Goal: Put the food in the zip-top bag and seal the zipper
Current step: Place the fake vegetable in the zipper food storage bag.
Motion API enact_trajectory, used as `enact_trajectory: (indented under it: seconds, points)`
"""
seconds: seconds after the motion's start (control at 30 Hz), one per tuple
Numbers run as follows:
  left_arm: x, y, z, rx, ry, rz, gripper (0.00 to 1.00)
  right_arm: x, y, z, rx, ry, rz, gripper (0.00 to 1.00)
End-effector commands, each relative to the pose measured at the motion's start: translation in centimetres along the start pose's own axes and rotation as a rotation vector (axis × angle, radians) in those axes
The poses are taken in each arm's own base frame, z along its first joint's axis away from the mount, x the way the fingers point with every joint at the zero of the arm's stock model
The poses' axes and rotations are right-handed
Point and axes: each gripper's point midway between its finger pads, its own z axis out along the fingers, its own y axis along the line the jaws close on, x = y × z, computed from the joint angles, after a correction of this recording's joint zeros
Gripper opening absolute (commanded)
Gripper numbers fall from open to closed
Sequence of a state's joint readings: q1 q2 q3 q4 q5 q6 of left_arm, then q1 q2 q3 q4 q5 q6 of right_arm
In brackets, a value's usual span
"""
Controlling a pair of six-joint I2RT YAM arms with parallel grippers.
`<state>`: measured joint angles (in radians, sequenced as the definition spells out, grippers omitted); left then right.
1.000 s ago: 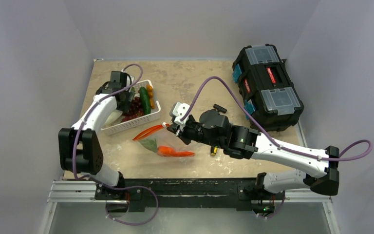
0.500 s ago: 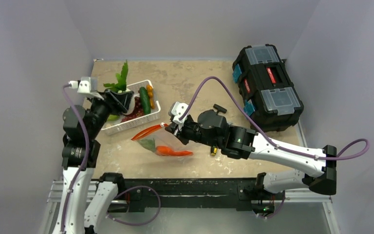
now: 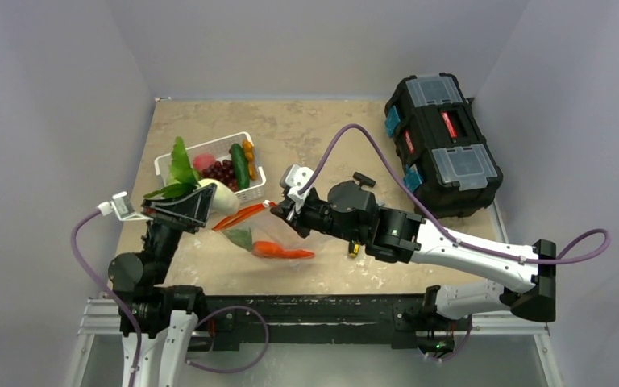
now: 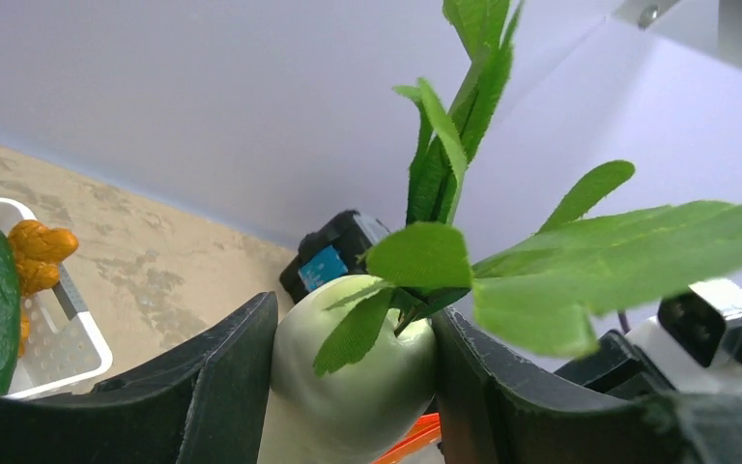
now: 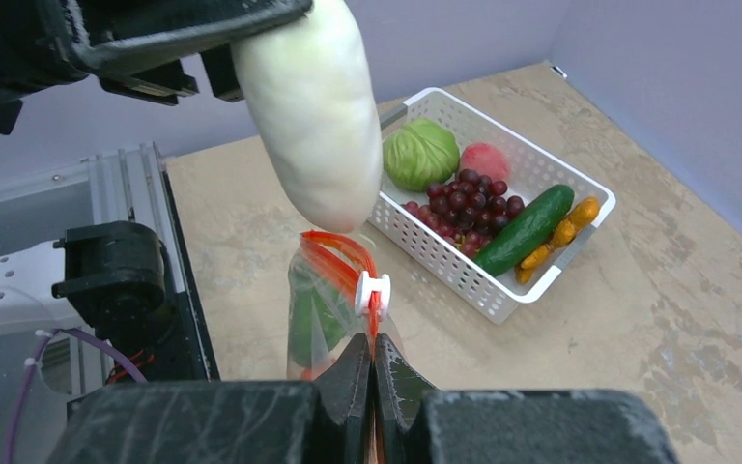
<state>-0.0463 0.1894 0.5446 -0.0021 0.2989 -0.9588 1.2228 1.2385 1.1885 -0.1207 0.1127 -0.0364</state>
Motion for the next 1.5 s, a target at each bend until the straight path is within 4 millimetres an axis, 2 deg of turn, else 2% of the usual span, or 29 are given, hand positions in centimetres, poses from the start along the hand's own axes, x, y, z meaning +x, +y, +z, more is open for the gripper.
enact_trajectory:
  seconds: [0.0,0.1,0.17,0.47,0.7,0.9,1.0,1.13,1.37,1.47]
  points:
    - [-2.9,0.4,-1.5,-0.088,-0.168,-0.094,0.10,-2.3,-0.5,0.4,0.026,-0.075,0.040,0.00]
    - [-2.8,0.4,-1.8,-0.109,-0.160,-0.142,0.08,-2.5,-0.4,0.5,0.016,-0.086,0.042,0.00]
    - [-2.3,0.6,-1.7,-0.118,-0.142,-0.202,0.03,-2.7,-0.3,0.6,0.010,-0.093,0.056,0.00]
    - [-0.1,1.7,-1.7,-0.136,-0.077,-0.326,0.02,-2.9,-0.5,0.6,0.013,-0.102,0.085,0.00]
    - [1.3,3.2,-2.7,-0.191,-0.073,-0.425,0.01,-3.2,-0.9,0.8,0.023,-0.117,0.125,0.00]
    - [1.8,5.5,-2.4,-0.180,-0.151,-0.575,0.00,-3.4,0.4,1.3,-0.039,-0.138,0.183,0.00]
    - [2.2,6.1,-2.2,-0.199,-0.144,-0.585,0.00,-3.7,0.7,1.4,-0.055,-0.160,0.200,0.00]
    - [2.6,6.4,-1.9,-0.204,-0.128,-0.588,0.00,-4.1,-0.1,1.9,-0.005,-0.197,0.286,0.00]
    - [3.4,6.7,-1.3,-0.200,-0.098,-0.633,0.00,-5.2,-0.5,3.7,0.025,-0.290,0.358,0.00]
    - [4.3,7.3,-1.7,-0.270,-0.053,-0.627,0.07,-5.6,-0.6,4.0,0.028,-0.307,0.371,0.00]
